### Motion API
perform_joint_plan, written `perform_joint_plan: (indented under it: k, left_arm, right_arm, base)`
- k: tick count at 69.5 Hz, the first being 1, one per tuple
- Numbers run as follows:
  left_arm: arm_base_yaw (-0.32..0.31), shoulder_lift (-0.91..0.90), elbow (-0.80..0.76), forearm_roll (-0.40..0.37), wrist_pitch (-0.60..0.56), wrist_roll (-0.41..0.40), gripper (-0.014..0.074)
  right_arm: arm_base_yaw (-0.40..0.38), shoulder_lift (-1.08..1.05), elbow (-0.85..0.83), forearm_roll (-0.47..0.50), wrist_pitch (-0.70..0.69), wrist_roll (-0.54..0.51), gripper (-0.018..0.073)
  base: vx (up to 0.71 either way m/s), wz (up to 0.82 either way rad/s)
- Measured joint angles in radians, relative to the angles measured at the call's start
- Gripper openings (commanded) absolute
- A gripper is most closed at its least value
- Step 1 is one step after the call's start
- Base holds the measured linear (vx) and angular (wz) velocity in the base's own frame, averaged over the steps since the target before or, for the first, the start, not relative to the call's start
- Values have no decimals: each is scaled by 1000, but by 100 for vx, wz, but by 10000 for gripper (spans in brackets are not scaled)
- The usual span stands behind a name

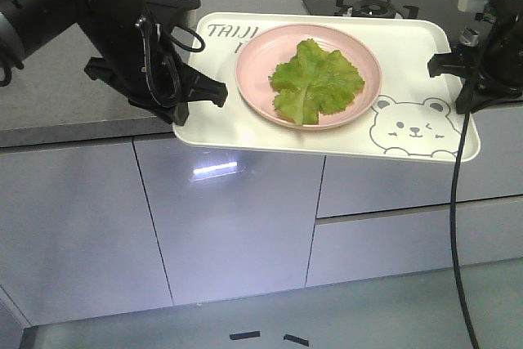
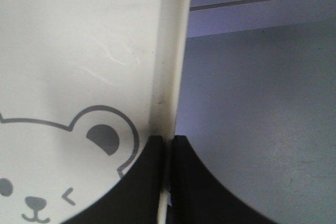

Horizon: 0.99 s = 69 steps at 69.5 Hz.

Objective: Transfer vegetables to tray and serve
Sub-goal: 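Hold the tray with both grippers while driving along the cabinets, then drive the base toward the stove counter holding the tray level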

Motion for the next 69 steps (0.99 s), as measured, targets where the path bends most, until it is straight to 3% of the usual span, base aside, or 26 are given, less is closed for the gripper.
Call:
perform_joint_plan:
  k: [69]
  left_arm:
    - [0,0,0,0,0,0,-6]
  right_arm:
    - [0,0,0,0,0,0,-6]
  base:
    - [9,6]
